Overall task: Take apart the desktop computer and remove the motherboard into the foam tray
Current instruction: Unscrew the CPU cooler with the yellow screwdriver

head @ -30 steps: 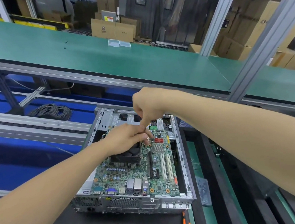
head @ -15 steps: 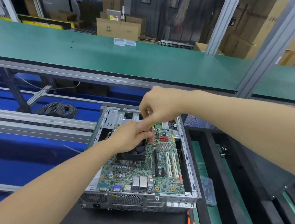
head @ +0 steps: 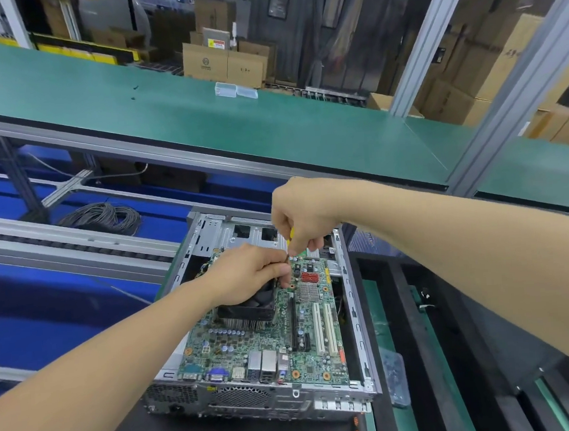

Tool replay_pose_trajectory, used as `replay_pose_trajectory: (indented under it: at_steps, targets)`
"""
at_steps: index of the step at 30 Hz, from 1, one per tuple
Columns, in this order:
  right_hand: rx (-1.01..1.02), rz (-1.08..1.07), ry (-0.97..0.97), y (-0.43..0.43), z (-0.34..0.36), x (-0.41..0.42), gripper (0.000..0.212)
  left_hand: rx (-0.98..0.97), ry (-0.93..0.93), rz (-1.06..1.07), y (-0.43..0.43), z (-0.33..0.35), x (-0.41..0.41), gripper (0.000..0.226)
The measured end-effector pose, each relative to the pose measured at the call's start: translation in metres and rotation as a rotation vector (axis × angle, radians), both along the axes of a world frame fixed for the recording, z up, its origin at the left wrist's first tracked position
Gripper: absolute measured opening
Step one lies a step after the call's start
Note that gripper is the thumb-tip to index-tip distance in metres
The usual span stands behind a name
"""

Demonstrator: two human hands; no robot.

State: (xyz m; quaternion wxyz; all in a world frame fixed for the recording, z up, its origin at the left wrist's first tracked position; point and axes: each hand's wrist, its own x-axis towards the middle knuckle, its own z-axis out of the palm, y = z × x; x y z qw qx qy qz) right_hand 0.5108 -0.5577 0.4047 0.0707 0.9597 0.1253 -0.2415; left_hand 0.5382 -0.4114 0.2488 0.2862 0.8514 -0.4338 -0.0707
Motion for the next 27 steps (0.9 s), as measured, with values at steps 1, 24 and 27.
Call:
replay_pose_trajectory:
  at_steps: [1,24,27]
  targets:
    - [0.003,0.073,-0.02,-0.002,0.0,0.0,0.019,0.003,0.003,-0.003,0.0,0.0,0.0,0.029]
    - [0.023,-0.383,0.052,0.022,0.001,0.004,0.039,-0.045,0.014,-0.026,-0.001,-0.001,0.0,0.028]
    - [-0.057,-0.179,0.01,0.015,0.002,0.004,0.028,-0.033,0.05,-0.043,-0.001,0.002,0.001,0.025]
